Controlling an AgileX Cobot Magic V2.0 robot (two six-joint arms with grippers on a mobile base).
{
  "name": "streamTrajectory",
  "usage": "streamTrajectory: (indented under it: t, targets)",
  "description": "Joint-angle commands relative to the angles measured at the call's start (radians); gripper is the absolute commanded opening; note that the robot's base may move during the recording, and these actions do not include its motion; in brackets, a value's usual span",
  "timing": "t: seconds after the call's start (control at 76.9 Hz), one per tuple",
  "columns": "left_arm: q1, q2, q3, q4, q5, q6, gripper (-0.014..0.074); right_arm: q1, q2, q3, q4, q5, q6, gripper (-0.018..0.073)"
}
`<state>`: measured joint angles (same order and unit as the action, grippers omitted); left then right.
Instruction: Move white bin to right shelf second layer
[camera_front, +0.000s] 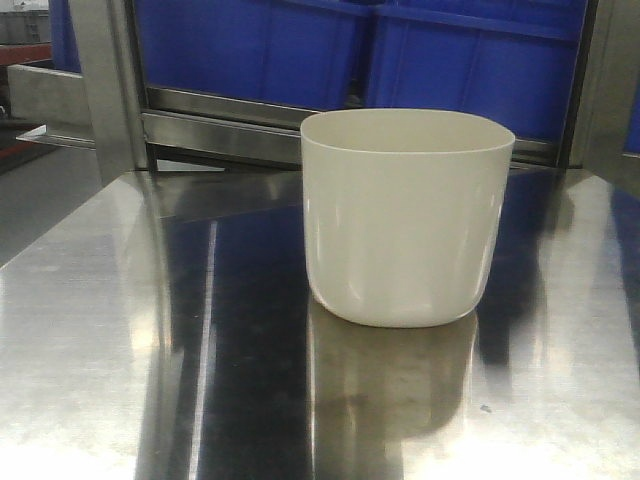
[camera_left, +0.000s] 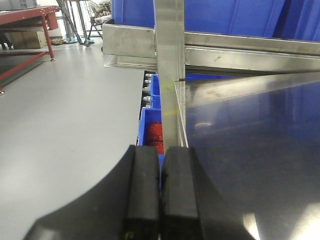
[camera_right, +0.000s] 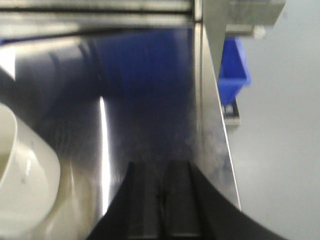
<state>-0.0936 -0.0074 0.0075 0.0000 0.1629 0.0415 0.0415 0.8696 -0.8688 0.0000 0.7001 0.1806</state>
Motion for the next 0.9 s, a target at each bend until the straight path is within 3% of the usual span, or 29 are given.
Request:
streamTrajectory:
  t: [0.0,0.052,0.104,0.364,0.885]
  targets:
    - [-0.005,-0.014,0.037,0.000,-0.085,-0.003,0.0085,0.019,0.061,-0.098,0.000,0.083,-0.066,0.0351]
    - [-0.005,-0.014,0.037,0.000,-0.085,-0.003,0.0085,0.034,0.095,-0.130,0.010,0.134,-0.085,0.0446]
    - [-0.005,-0.014,0.037,0.000,-0.085,-0.003,0.0085,0.054,0.124,-0.159,0.018,0.166,-0.085,0.0477]
    - [-0.005,-0.014,0.037,0.000,-0.085,-0.003,0.0085,0.145,0.201,-0.261,0.114,0.174,-0.085,0.0477]
    - [-0.005,-0.014,0.037,0.000,-0.085,-0.003,0.0085,0.286,0.424,-0.428,0.124,0.220,-0.085,0.0477]
